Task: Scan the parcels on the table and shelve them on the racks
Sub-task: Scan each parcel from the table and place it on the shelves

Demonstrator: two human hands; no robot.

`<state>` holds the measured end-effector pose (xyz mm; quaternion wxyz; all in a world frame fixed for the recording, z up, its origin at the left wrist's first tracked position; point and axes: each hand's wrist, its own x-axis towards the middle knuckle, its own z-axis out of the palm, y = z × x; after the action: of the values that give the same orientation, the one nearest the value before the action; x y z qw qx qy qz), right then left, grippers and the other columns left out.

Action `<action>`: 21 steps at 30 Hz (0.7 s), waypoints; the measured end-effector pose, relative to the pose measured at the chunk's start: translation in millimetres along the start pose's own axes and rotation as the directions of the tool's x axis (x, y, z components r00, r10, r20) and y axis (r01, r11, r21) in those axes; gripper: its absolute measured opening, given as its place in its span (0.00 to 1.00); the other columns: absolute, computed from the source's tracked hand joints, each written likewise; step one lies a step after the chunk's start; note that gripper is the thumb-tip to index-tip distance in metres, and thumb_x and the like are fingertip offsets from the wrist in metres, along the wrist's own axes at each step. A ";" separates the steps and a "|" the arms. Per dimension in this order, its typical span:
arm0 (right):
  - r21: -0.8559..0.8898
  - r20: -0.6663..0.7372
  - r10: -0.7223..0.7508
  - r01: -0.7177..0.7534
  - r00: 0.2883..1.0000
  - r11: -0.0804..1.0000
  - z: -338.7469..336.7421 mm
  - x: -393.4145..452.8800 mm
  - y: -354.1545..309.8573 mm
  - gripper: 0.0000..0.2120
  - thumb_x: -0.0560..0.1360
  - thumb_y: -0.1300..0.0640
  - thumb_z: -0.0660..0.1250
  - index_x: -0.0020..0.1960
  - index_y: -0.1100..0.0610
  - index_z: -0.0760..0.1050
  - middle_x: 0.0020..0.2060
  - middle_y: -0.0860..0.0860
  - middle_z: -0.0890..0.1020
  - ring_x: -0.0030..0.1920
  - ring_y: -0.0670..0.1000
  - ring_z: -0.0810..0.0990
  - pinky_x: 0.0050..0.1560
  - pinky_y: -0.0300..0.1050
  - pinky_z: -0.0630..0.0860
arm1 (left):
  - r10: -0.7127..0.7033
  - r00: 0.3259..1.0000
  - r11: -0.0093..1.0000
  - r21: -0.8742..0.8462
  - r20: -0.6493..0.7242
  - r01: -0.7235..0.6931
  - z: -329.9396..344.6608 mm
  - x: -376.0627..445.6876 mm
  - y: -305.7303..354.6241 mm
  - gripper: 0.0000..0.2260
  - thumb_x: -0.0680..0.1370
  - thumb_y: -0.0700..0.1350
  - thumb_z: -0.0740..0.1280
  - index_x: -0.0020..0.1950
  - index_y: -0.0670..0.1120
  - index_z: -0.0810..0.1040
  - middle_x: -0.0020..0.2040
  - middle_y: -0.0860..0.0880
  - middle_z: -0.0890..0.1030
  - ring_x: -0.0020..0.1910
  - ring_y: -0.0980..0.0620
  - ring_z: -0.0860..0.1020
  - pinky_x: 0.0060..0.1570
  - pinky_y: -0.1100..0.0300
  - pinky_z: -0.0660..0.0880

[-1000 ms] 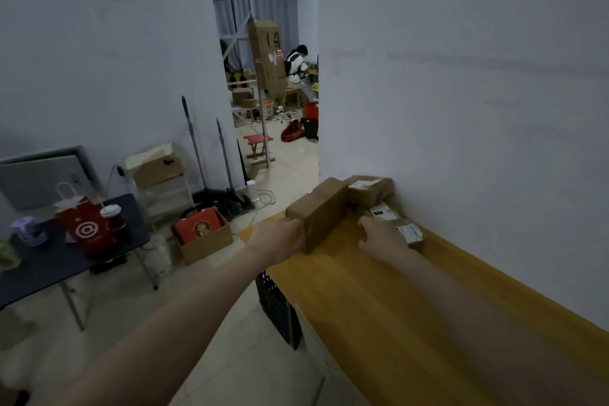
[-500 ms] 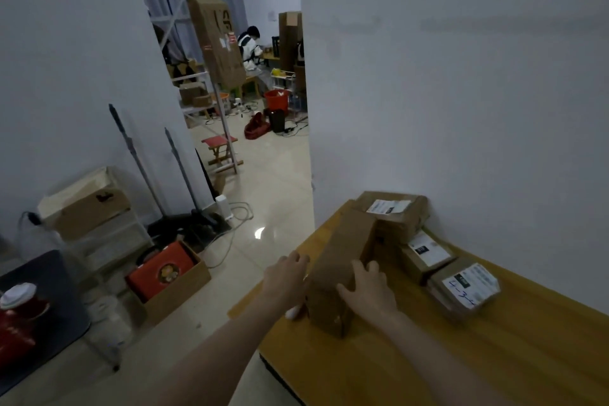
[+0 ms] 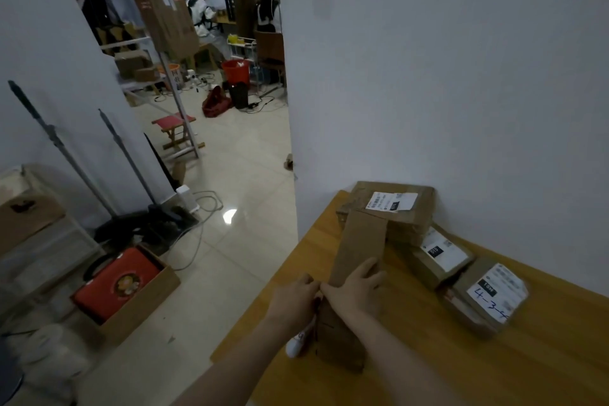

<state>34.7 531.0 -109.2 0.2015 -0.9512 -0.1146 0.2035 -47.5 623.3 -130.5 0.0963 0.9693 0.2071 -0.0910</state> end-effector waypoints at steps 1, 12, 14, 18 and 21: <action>0.006 -0.005 0.009 -0.009 1.000 1.000 -1.5 -0.3 0.1 0.59 0.65 0.31 0.68 0.76 0.59 0.34 0.70 0.62 0.50 0.68 0.63 0.61 0.59 0.55 0.73 | 0.009 1.000 1.000 0.000 0.005 -0.009 -0.4 0.5 0.5 0.12 0.82 0.49 0.57 0.63 0.47 0.72 0.64 0.47 0.71 0.49 0.44 0.77 0.45 0.51 0.77; 0.525 -0.001 0.024 -0.019 1.000 0.851 -70.6 -12.8 74.7 0.46 0.69 0.47 0.73 0.76 0.51 0.49 0.69 0.58 0.61 0.63 0.59 0.69 0.53 0.46 0.71 | 0.098 0.989 0.993 -0.060 -0.109 -0.105 -37.3 -4.8 46.1 0.17 0.82 0.57 0.53 0.70 0.55 0.68 0.64 0.52 0.72 0.55 0.52 0.76 0.45 0.59 0.76; 0.659 -0.015 0.000 0.010 1.000 0.752 -97.3 -17.6 99.9 0.43 0.69 0.47 0.73 0.76 0.50 0.52 0.69 0.56 0.65 0.63 0.58 0.71 0.58 0.50 0.73 | 0.128 0.982 0.986 -0.091 -0.137 -0.142 -44.4 -8.6 66.9 0.17 0.82 0.57 0.53 0.68 0.55 0.69 0.62 0.53 0.74 0.52 0.54 0.76 0.44 0.61 0.76; 0.787 -0.085 -0.022 0.080 0.996 0.612 -159.6 -39.6 163.6 0.35 0.74 0.54 0.70 0.75 0.48 0.56 0.69 0.52 0.68 0.64 0.57 0.72 0.56 0.50 0.74 | 0.201 0.957 0.960 -0.155 -0.212 -0.235 -59.8 -12.9 123.1 0.18 0.81 0.59 0.54 0.68 0.54 0.68 0.62 0.54 0.72 0.53 0.57 0.74 0.41 0.67 0.69; 0.820 -0.133 0.006 0.107 0.991 0.562 -198.7 -62.1 225.3 0.34 0.73 0.55 0.71 0.74 0.46 0.58 0.68 0.53 0.70 0.60 0.57 0.75 0.56 0.58 0.77 | 0.268 0.928 0.927 -0.193 -0.257 -0.321 -71.7 -18.0 178.7 0.21 0.80 0.60 0.56 0.70 0.53 0.65 0.64 0.54 0.71 0.56 0.56 0.75 0.46 0.64 0.73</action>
<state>96.2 244.4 -18.8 0.6349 -0.7535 -0.0209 0.1697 21.0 472.5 -30.8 0.1969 0.9755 0.0771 0.0603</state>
